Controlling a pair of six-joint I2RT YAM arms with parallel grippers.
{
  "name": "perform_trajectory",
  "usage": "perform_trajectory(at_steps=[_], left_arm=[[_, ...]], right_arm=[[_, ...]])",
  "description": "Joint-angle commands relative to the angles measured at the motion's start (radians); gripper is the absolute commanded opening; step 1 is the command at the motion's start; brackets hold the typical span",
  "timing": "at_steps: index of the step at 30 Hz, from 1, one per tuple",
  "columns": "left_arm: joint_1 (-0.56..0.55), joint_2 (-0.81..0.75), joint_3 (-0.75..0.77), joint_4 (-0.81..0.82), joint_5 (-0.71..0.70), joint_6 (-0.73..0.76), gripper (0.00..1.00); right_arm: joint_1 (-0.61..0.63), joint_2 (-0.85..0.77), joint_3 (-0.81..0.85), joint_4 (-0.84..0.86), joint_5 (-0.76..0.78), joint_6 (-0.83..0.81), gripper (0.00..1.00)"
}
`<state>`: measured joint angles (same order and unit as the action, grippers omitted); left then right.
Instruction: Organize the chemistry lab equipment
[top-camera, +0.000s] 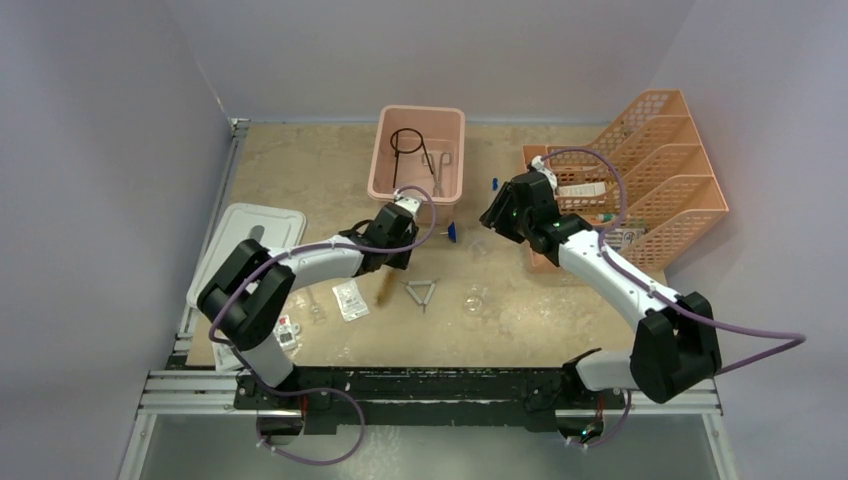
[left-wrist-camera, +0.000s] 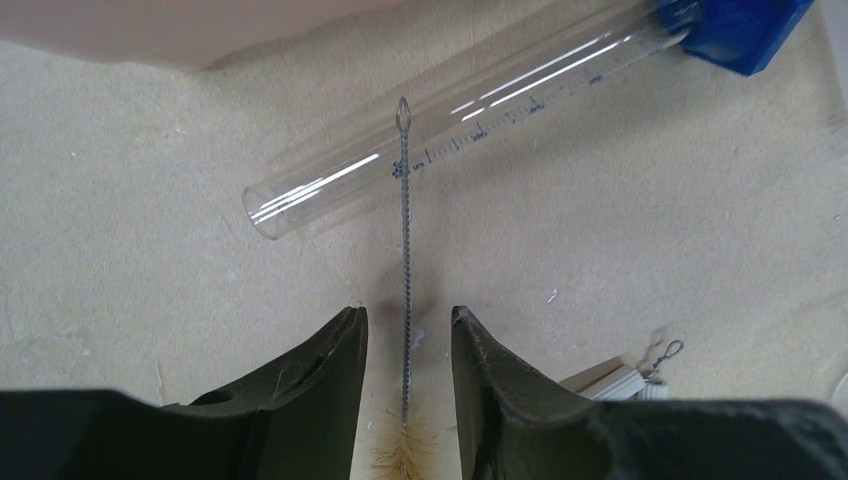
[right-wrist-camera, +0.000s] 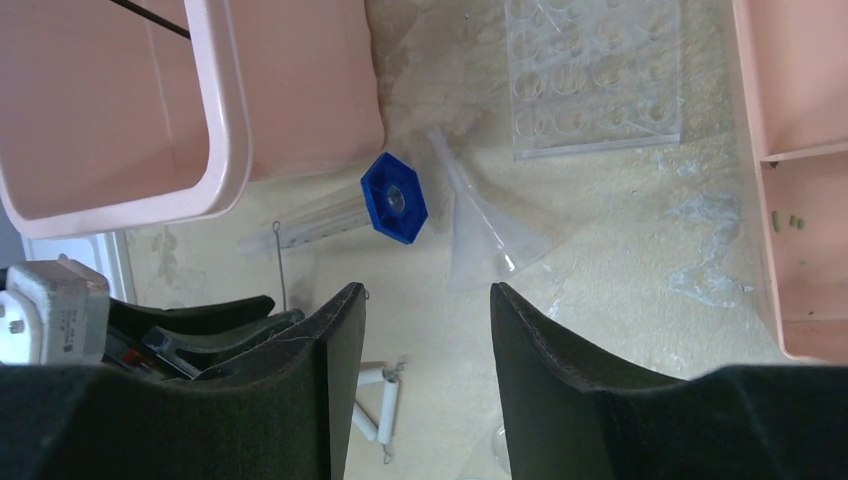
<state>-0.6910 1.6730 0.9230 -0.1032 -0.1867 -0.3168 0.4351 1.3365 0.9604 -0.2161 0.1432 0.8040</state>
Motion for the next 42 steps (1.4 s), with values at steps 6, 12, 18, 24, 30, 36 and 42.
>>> perform_trajectory(at_steps=[6,12,18,24,30,36,42], left_arm=[[-0.009,0.055,0.049,-0.095,-0.01,0.043,0.28],[-0.009,0.013,0.063,-0.127,-0.022,0.058,0.08],[-0.009,-0.099,0.111,-0.234,0.063,0.088,0.0],[-0.01,-0.219,0.211,-0.417,0.234,0.18,0.0],[-0.008,-0.211,0.436,-0.572,0.369,0.231,0.0],[0.01,-0.151,0.628,-0.461,0.201,0.112,0.0],[0.139,-0.009,0.811,-0.326,0.19,-0.1,0.0]], right_arm=[[-0.009,0.023,0.028,0.074,-0.022,0.016,0.51],[-0.01,0.024,0.038,0.081,-0.012,0.023,0.5],[-0.01,-0.025,0.065,0.095,0.044,-0.054,0.5],[-0.009,-0.011,0.12,0.116,0.07,-0.125,0.5],[-0.013,0.025,0.181,0.1,0.042,-0.158,0.5],[-0.017,0.019,0.181,0.088,0.021,-0.148,0.5],[-0.022,0.001,0.164,0.069,0.026,-0.147,0.5]])
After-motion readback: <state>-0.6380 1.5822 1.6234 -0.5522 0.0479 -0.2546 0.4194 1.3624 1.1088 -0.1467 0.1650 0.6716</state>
